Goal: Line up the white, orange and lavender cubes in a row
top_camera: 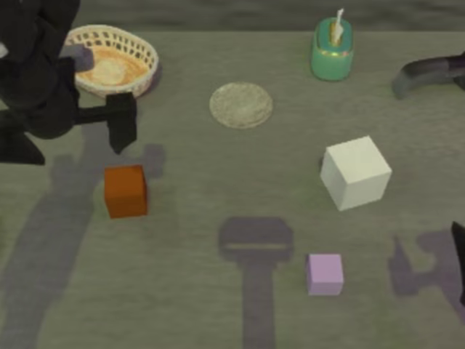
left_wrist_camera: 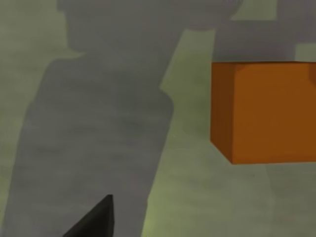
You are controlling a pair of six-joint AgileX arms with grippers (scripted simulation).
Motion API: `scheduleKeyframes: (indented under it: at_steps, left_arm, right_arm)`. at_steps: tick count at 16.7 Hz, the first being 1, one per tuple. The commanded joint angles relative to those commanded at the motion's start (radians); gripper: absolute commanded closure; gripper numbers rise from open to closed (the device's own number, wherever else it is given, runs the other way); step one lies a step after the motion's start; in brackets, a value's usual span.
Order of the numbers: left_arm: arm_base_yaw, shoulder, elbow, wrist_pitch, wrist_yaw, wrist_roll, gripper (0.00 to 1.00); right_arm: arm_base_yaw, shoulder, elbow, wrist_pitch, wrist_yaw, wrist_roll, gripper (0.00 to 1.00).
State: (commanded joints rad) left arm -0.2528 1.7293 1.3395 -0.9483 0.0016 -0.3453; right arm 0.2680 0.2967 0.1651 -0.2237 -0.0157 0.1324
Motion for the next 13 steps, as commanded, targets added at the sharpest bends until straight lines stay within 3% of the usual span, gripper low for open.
scheduleKeyframes:
  at_steps: [6, 13]
  left_arm:
    - [-0.048, 0.317, 0.280, -0.174, 0.000, -0.070, 0.00]
    - [-0.048, 0.350, 0.309, -0.190, 0.001, -0.077, 0.00]
  right_arm:
    - [-0.228, -0.262, -0.155, 0.200, 0.014, -0.121, 0.00]
    - [-0.258, -0.297, -0.165, 0.224, 0.016, -0.132, 0.00]
